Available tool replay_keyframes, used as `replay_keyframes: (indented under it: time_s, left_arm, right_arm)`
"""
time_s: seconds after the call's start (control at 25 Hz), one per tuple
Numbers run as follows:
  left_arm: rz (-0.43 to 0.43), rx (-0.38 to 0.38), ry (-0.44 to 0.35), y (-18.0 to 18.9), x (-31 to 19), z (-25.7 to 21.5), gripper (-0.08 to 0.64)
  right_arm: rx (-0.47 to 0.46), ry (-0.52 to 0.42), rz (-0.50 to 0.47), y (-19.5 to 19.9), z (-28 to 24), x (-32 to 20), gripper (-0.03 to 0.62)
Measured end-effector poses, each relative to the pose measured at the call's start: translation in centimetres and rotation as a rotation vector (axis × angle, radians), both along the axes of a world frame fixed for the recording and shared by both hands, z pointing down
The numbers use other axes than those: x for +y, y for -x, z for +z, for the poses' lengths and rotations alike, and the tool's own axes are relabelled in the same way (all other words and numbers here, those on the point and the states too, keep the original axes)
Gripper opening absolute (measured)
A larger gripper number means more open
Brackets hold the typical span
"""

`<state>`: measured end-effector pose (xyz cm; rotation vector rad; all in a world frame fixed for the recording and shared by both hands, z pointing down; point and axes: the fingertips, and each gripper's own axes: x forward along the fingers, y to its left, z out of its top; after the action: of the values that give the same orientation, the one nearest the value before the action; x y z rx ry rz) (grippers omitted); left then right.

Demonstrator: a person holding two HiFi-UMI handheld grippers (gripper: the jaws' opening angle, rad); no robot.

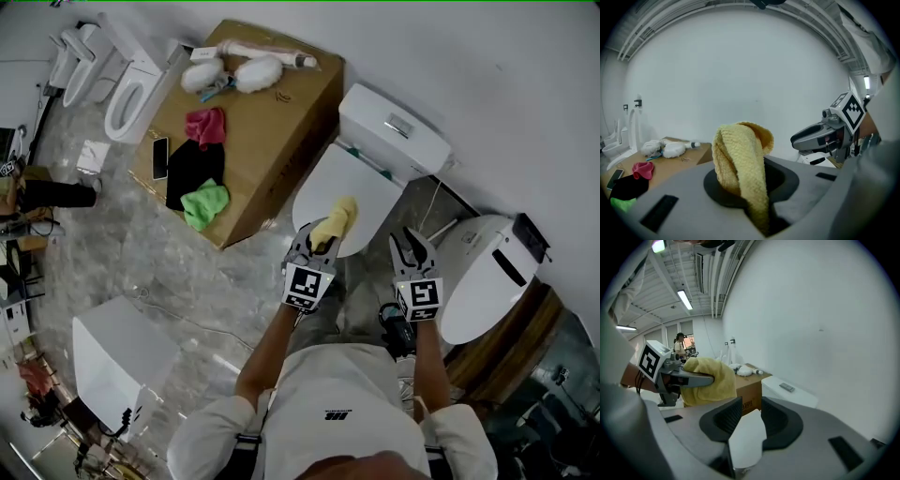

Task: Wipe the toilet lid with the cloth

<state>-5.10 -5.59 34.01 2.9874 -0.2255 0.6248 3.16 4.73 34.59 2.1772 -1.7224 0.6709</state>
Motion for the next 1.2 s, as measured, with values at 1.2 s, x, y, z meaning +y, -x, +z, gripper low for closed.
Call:
replay_keyframes:
  time_s: [1.2]
  left_arm:
    - [0.253, -0.223, 0.168, -17.1, 6.0, 27.9, 0.08]
  right_arm:
    - [-0.125, 0.158, -0.041, -12.9, 26.3, 0.2, 0.14]
